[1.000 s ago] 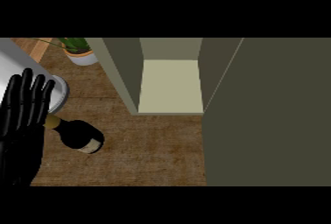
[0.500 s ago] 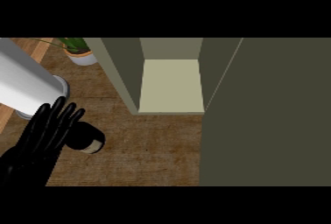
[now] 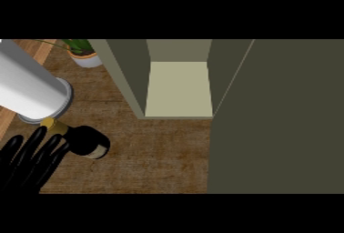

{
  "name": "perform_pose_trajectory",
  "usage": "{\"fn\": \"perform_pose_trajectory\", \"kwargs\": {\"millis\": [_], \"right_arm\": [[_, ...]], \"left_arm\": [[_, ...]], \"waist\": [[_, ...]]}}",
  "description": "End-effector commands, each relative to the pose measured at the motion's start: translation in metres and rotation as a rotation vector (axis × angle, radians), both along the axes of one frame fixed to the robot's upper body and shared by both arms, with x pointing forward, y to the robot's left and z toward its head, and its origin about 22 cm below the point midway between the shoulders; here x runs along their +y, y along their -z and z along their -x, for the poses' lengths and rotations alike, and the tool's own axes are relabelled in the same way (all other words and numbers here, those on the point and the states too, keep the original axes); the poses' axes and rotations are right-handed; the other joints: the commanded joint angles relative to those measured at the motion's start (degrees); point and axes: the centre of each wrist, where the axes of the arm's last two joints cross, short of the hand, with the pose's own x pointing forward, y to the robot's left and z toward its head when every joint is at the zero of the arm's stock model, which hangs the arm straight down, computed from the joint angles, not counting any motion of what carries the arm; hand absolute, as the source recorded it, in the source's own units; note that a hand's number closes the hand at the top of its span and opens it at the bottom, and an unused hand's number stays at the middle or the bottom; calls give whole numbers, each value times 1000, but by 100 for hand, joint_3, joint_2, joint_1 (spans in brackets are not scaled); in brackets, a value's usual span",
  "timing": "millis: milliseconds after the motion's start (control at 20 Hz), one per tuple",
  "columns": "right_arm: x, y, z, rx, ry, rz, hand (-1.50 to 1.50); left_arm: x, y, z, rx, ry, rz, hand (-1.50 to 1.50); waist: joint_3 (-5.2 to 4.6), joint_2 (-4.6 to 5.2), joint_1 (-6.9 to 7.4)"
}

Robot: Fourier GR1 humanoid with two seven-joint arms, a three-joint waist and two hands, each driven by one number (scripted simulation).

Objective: Pick up the wine, place it into the cabinet and close the cabinet

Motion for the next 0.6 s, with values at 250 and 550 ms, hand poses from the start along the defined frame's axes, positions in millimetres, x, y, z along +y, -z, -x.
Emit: {"fn": "perform_pose_trajectory", "kwargs": {"millis": [250,550], "right_arm": [[1,-25,11,1,-23,22,-150],[7,-35,17,-1,-17,9,-150]], "left_arm": [[1,-40,19,21,-6,20,-150],[5,-46,8,49,-37,45,-150]], "waist": [[3,2,5],[2,1,-15]]}}
